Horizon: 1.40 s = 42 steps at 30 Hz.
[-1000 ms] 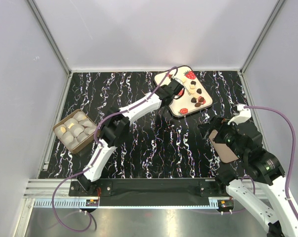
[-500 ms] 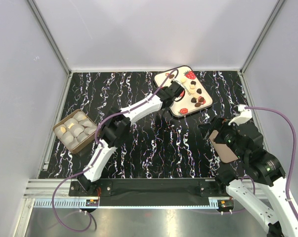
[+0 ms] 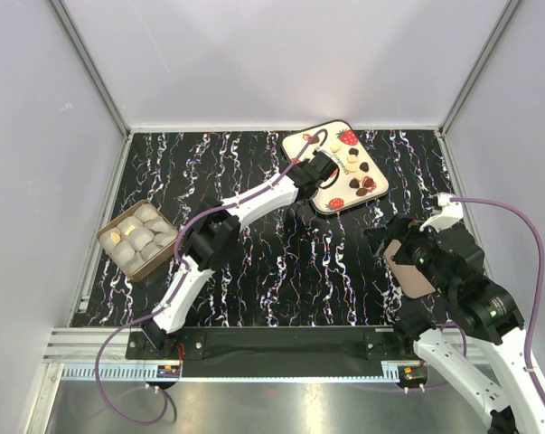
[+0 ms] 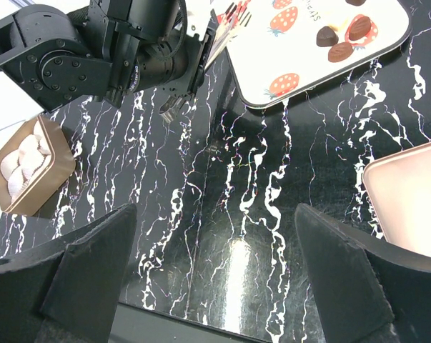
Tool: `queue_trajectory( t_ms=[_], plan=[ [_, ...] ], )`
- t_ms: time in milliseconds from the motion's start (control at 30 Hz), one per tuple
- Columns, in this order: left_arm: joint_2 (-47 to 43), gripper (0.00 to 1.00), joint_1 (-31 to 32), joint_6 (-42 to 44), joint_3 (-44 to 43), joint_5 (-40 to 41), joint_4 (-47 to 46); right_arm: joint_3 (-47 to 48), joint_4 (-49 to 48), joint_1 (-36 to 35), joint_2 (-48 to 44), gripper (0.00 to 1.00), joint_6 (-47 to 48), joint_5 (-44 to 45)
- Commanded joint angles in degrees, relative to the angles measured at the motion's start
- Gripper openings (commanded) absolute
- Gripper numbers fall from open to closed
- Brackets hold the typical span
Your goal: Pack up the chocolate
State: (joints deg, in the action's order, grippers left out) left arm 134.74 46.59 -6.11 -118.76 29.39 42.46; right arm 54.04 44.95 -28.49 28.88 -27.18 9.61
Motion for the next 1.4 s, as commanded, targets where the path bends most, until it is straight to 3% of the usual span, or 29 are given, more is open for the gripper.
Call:
queue_trajectory(
  t_ms=[0, 533, 833, 1067, 1367],
  plan=[
    [-3.34, 0.36, 0.43, -0.48, -0.16, 1.90, -0.71, 0.10, -0.65, -0.43, -0.49, 1.00, 0.20, 1.20],
    [-5.27, 0.29, 0.52, -1.27, -0.51, 1.02, -0.45, 0.19, -0.56, -0.43, -1.11, 1.00, -0.95, 1.12],
    [-7.64, 0.31, 0.52, -2.94, -0.95, -0.21, -0.09, 0.10, -0.65, -0.43, -1.20, 1.00, -1.30, 0.94],
    [-8.70, 0.29, 0.35, -3.38, -4.28, 0.84, 3.77, 0.01, -0.65, -0.43, -1.37, 1.00, -1.39, 0.76],
    [-15.98, 0.26, -1.67, -6.63, -1.48, 3.04, 8.69, -0.69, -1.71, -0.34, -1.64, 1.00, -2.09, -1.08]
  ],
)
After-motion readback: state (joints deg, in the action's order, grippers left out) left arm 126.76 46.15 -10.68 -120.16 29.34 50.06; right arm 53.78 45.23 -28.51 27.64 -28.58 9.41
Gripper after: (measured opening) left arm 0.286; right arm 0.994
